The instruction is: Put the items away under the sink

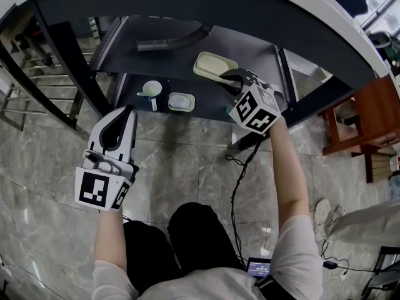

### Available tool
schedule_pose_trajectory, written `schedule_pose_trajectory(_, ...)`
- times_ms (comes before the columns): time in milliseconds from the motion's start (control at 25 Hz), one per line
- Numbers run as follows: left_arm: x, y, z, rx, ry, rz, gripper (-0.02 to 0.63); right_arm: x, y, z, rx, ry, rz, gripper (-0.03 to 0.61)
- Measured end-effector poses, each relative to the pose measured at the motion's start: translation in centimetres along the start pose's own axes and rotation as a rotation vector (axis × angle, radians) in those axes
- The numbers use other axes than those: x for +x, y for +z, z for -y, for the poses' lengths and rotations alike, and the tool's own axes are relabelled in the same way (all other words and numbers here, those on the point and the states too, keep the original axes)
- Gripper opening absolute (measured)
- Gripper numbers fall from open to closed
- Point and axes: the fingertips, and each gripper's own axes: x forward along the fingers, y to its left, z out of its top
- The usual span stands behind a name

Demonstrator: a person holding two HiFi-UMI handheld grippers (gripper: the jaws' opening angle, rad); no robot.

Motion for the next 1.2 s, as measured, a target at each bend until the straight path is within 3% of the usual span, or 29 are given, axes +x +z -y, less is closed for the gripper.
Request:
schedule_pose_trajectory(720, 0.2, -0.5, 0.1, 0.032, -0.025, -0.021, 0.008, -0.9, 0.7, 0.1, 0.037, -0.112, 0.039, 0.089)
schedule_pose_trajectory(920, 0.2, -1.0, -0.2, 0.043, -0.031, -0.03, 0.008, -1.9, 1.3, 0.5, 0.142, -0.193, 0.095, 0.012)
schedule_pose_trajectory(1200, 0.4, -1.1, -0.6, 0.046, -0.039, -0.024, 0.008, -3.2, 2.5, -0.3, 0.34, -0.251, 0.169, 0.011)
